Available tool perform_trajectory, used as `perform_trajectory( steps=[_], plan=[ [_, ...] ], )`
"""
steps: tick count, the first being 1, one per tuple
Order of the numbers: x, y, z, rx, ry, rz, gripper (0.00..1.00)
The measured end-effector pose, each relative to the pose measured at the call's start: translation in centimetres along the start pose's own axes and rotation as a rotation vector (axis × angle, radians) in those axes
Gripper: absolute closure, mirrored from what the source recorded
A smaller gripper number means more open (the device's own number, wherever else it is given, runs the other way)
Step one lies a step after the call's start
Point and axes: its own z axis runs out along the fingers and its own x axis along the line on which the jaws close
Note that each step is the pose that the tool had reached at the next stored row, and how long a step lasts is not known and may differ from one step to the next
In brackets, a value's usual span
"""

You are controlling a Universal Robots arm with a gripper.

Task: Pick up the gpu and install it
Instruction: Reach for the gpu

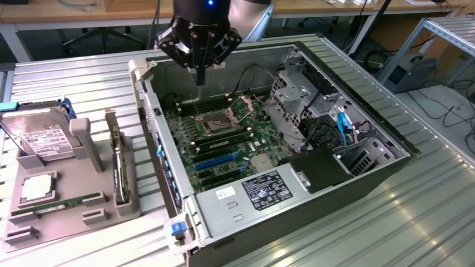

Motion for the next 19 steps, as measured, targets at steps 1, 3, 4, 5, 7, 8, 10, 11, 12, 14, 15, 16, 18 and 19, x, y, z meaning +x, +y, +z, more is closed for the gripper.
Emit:
perform_trajectory(
  steps=[1,3,4,5,7,8,10,11,12,14,15,16,18,19],
  plan=[
    [0.1,-0.01,0.0,0.0,0.0,0.0,0.89],
    [0.1,-0.01,-0.01,0.0,0.0001,0.0,0.89],
    [0.2,-0.02,-0.01,0.0,0.0,0.0,0.89],
    [0.2,-0.02,-0.01,0.0,0.0,0.0,0.89],
    [0.4,-0.03,-0.01,0.0001,0.0,0.0,0.89],
    [0.4,-0.04,-0.01,0.0,0.0,0.0,0.89],
    [0.5,-0.04,-0.02,0.0,0.0,0.0,0.89],
    [0.6,-0.05,-0.02,0.0001,0.0001,0.0,0.89],
    [0.7,-0.05,-0.02,0.0,0.0,0.0,0.89],
    [0.8,-0.06,-0.03,0.0001,0.0001,0.0,0.89],
    [0.8,-0.07,-0.02,0.0,0.0,0.0,0.89],
    [0.9,-0.07,-0.03,0.0,0.0,0.0,0.89],
    [1.0,-0.08,-0.03,0.0001,0.0,0.0,0.89],
    [1.1,-0.08,-0.03,0.0,0.0,0.0,0.89]
  ],
)
